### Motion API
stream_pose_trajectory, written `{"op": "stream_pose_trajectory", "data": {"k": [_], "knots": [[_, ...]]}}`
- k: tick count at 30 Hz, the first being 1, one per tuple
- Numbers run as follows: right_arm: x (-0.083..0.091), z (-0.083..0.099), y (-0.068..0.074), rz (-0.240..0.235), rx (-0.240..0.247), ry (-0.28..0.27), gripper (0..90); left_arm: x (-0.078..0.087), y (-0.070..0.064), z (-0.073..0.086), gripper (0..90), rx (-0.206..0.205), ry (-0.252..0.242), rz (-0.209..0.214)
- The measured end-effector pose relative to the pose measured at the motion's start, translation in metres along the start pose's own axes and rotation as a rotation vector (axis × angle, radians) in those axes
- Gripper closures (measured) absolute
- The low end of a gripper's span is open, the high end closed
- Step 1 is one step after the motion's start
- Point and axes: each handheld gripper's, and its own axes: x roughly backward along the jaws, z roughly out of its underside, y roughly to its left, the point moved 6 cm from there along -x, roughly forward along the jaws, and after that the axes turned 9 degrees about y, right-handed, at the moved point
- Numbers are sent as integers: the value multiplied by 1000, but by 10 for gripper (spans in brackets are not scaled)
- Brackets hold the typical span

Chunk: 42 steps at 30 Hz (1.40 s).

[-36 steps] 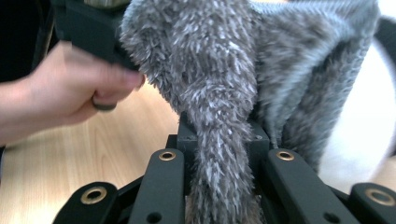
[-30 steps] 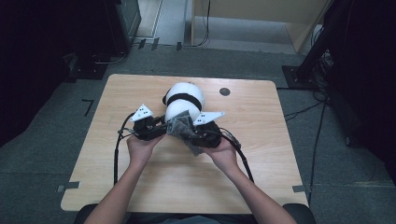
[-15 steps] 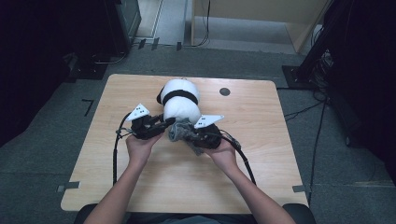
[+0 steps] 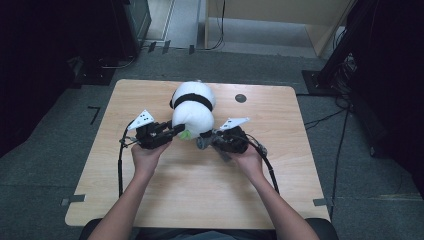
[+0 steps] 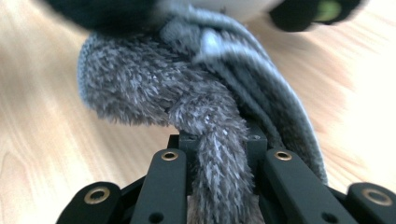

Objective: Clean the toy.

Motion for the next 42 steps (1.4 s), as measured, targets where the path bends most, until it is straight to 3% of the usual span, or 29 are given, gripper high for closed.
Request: {"op": "stream_pose_trajectory", "data": {"k": [4, 8, 11, 14, 17, 21, 26, 34, 38, 42], "knots": [[12, 2, -17, 13, -71, -23, 774, -1, 3, 3, 631, 2, 20, -11], [31, 0, -31, 15, -146, -94, 774, -2, 5, 4, 631, 2, 31, -17], [47, -7, -36, 13, -159, -158, 773, -5, 4, 6, 631, -4, 45, -20], [67, -18, -34, -18, -165, -223, 772, -10, 0, 8, 630, -15, 60, -16], [74, -27, -21, -51, -140, -253, 769, -15, -6, 9, 630, -32, 72, -11], [71, -36, 0, -87, -94, -241, 768, -19, -13, 10, 629, -52, 78, -8], [67, -40, 17, -83, -56, -226, 767, -17, -12, 9, 630, -38, 68, -12], [60, -44, 41, -130, -15, -221, 763, -13, -10, 6, 631, -25, 45, -29], [47, -43, 55, -145, 39, -175, 768, -13, -11, 5, 631, -27, 46, -35], [33, -38, 65, -144, 97, -124, 772, -11, -11, 3, 632, 7, 34, -12]]}}
